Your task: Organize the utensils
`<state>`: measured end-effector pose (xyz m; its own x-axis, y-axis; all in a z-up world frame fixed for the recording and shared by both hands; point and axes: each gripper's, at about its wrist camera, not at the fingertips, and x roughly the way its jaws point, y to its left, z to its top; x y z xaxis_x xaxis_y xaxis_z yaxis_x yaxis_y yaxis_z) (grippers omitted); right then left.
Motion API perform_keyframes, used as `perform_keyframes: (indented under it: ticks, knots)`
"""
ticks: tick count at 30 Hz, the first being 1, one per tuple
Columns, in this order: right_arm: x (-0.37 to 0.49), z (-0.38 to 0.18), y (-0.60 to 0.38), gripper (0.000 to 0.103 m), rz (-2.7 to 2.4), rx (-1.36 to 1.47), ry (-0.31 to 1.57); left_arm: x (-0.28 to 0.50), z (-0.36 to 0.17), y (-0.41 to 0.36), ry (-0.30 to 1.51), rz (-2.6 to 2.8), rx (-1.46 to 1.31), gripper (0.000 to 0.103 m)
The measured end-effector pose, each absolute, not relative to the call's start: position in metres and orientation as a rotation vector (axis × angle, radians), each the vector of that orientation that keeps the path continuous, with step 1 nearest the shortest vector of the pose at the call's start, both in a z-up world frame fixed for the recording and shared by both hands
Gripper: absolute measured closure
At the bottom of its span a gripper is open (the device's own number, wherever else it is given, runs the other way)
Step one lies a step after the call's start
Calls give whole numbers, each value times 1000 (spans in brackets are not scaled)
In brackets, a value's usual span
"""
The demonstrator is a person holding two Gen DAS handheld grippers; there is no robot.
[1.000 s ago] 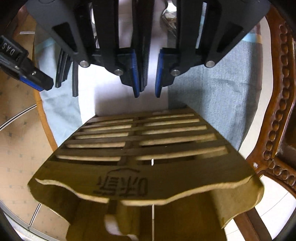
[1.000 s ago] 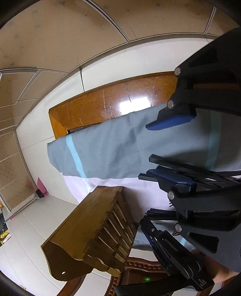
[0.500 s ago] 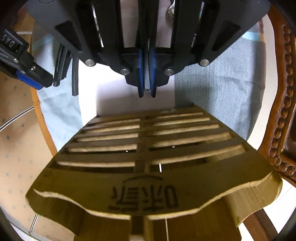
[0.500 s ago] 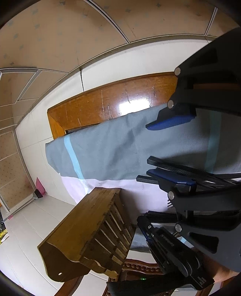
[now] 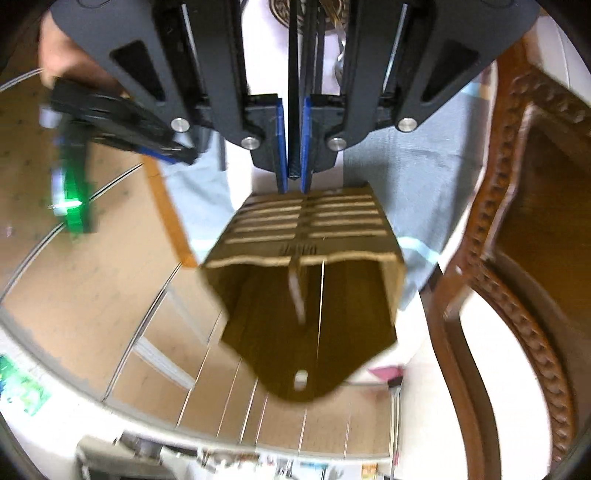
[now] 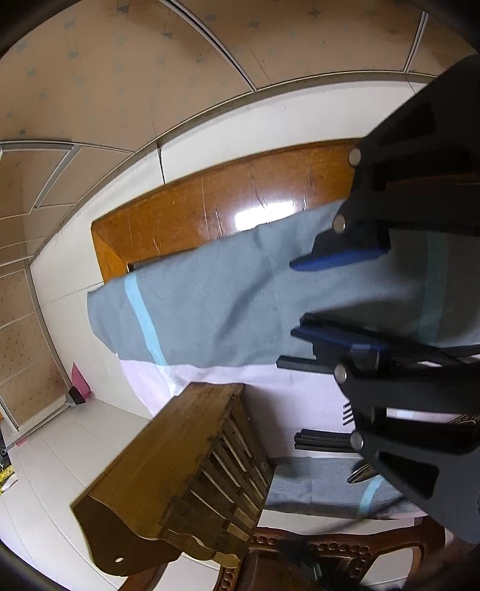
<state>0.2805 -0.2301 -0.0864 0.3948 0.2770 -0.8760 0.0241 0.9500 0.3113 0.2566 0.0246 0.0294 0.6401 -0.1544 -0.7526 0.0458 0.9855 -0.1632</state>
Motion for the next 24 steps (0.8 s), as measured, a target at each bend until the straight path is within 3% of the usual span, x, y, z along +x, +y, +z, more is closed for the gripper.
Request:
perform_keyframes:
  ticks: [10, 14, 24]
  knots:
    - [274, -86, -197, 74, 100, 128, 1134, 208, 67, 20, 730, -141, -119, 96]
    - [273, -86, -189, 93, 92, 89, 1106, 201, 73, 12, 690, -160, -127, 96]
    - [245, -29, -211, 96, 225, 237, 944, 183, 85, 16, 655, -201, -141, 96]
